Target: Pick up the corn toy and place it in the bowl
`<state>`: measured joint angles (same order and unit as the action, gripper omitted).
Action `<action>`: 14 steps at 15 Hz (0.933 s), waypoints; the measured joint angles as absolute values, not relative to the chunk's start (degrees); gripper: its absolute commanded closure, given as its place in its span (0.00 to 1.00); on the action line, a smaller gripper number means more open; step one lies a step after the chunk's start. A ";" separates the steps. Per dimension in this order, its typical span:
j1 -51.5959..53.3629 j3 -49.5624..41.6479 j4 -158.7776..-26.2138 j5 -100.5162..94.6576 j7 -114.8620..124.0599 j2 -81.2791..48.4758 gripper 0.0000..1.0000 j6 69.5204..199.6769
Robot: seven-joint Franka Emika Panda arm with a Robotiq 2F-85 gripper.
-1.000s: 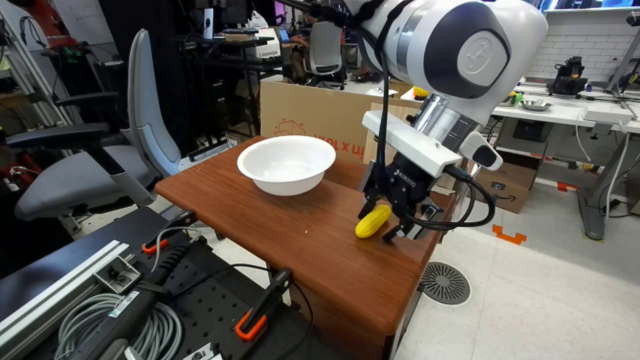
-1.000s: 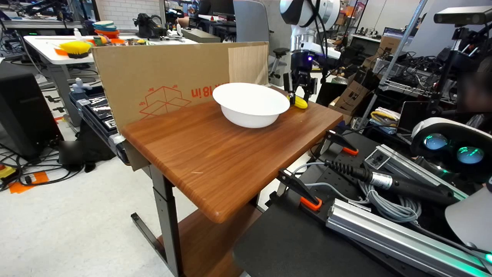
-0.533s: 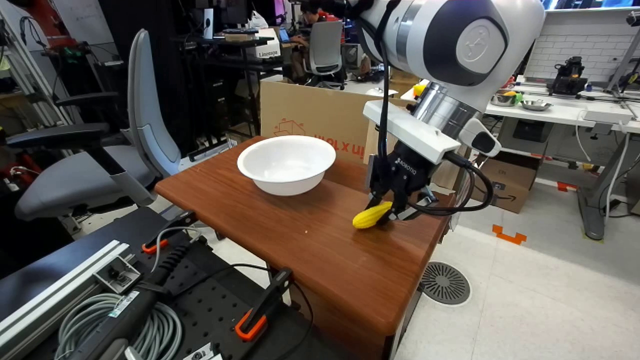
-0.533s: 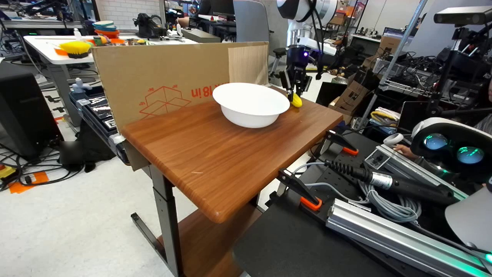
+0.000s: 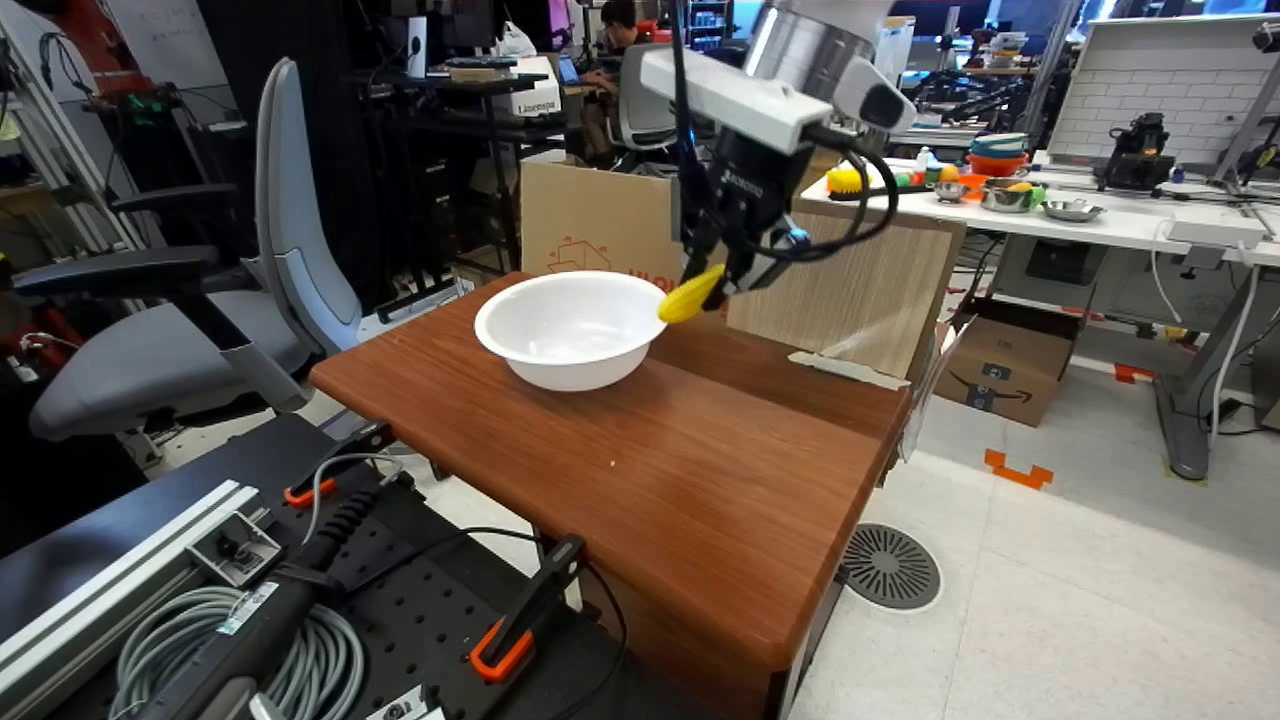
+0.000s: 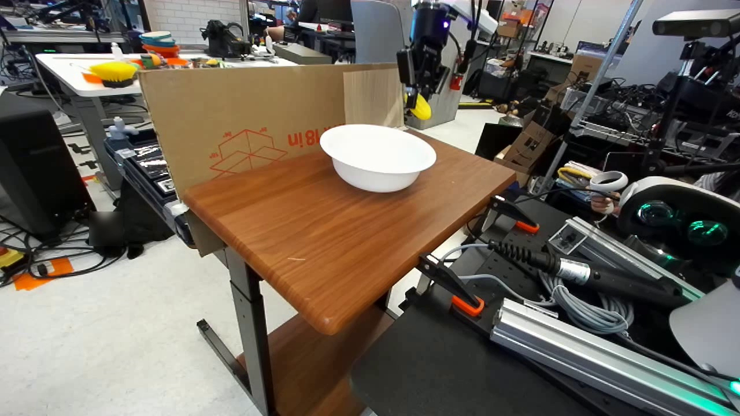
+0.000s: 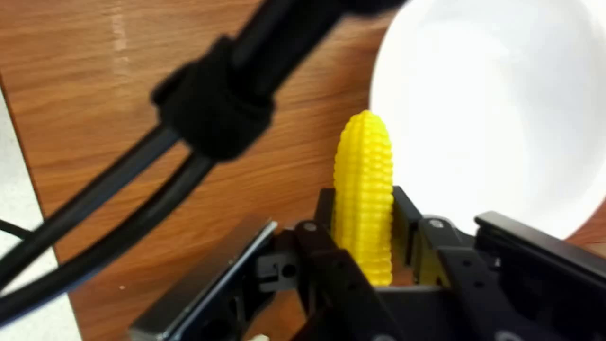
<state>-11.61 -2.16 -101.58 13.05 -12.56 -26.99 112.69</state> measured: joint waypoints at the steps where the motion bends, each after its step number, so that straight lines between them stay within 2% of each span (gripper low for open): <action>1: -10.48 -1.58 -102.96 13.04 -12.56 -24.48 0.92 112.91; 7: -4.65 -0.03 -107.91 12.74 -11.94 -17.19 0.92 113.93; 14: -3.76 -0.26 -108.64 12.42 -7.41 -21.85 0.92 120.23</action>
